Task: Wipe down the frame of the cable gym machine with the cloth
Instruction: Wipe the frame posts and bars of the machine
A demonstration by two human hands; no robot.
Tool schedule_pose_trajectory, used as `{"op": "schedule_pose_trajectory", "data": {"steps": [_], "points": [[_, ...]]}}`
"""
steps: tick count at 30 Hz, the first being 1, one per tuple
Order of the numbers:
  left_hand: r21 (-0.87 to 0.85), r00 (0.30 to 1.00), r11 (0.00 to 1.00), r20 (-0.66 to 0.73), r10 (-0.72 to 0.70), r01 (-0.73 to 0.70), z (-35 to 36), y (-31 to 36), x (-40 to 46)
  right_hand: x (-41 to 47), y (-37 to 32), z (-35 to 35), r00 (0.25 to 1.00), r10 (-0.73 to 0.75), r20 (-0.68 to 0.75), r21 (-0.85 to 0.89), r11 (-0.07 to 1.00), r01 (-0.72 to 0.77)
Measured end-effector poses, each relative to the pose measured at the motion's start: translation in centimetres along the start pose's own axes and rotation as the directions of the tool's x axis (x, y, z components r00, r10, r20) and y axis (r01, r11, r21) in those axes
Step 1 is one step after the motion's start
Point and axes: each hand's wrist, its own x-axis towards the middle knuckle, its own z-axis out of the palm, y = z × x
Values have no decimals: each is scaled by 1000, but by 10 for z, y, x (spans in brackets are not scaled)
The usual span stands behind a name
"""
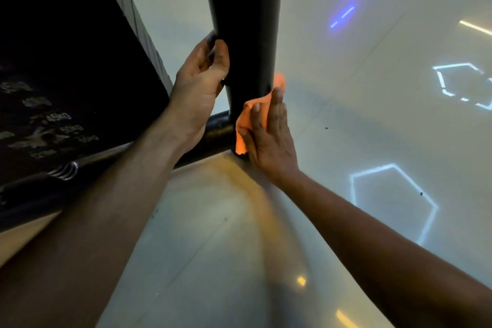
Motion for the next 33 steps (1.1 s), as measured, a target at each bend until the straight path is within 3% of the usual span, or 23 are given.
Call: {"op": "schedule_pose_trajectory", "data": {"steps": [2,4,10,12,15,17,23,25,29,33], "points": [[20,1000,1000,-5,-19,19,2,-10,-1,-27,7,6,990,48,133,8,999,-50],[29,999,999,-3,-45,45,2,-19,-3,-32,4,6,989,57,136,15,998,-60],[48,996,996,33,-80,78,-3,-45,-4,30,-27,-2,973,59,-223,68,997,-45],[52,997,997,37,-62,60,-5,-48,-2,19,-18,5,987,47,-151,8,999,-47],[85,998,995,23,-57,54,-7,-51,-1,-30,5,18,994,46,99,-80,996,-38],[106,998,992,17,-63,61,-6,-53,0,-46,9,20,982,86,166,-82,994,-73],[99,995,990,22,-102,99,-4,-49,-2,7,-19,9,985,132,-111,36,991,-128],[96,994,990,26,-109,106,-4,-46,-4,1,-17,8,986,140,-92,30,990,-138],[54,996,995,0,-90,89,-2,-51,-5,-44,-2,17,980,159,118,22,986,-162],[40,997,996,26,-75,74,-5,-63,-8,-30,-14,13,985,167,48,64,983,-170]]}}
